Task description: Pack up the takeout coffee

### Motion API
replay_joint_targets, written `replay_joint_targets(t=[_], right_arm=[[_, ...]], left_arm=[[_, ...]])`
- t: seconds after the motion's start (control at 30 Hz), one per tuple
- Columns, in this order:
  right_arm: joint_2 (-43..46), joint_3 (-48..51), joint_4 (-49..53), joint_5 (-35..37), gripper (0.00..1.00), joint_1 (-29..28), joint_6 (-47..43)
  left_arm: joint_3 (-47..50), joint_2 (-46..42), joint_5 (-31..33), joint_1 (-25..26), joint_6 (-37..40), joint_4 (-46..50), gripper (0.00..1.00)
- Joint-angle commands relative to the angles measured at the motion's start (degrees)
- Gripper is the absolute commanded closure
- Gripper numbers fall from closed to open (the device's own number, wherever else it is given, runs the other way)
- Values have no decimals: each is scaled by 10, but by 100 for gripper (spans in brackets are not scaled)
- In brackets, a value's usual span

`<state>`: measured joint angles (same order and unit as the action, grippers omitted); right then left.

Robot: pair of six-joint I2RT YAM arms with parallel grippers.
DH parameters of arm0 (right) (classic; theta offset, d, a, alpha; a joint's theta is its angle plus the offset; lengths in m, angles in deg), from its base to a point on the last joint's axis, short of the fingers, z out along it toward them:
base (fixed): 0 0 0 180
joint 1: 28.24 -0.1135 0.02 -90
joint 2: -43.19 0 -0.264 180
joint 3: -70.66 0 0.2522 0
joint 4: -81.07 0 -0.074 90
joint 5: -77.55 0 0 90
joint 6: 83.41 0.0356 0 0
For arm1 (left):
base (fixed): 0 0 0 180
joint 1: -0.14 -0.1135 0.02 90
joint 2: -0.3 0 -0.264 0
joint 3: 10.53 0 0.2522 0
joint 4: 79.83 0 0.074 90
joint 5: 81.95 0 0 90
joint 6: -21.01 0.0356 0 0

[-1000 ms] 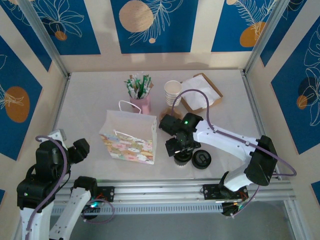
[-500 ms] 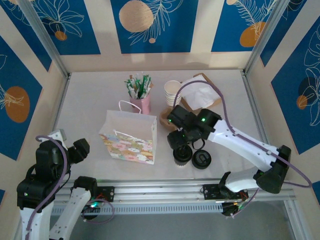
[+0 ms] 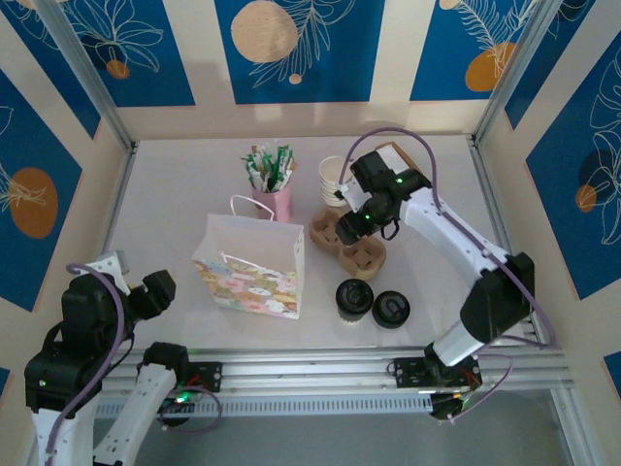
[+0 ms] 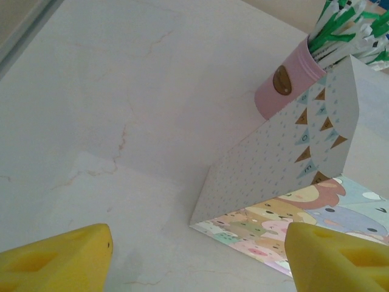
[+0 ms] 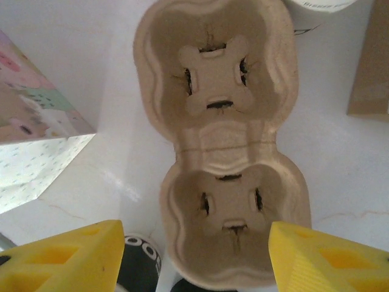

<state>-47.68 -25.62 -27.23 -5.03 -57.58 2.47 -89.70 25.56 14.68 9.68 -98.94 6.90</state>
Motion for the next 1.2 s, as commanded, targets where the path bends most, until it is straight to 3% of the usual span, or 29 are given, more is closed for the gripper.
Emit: replay_joint_targets(t=[0.0,0.43,1.17], right_arm=[[-27,-1,-22,-17,35,4,-46],[-117,-17,-32,26,38,1,-73],[-137,-13,-40,62,42,-19,-82]], left_arm=[[-23,16,-8,3,10,33,25],[-40,37,-6,3,11,46,25],[-30,33,-4,3,25,38,24]])
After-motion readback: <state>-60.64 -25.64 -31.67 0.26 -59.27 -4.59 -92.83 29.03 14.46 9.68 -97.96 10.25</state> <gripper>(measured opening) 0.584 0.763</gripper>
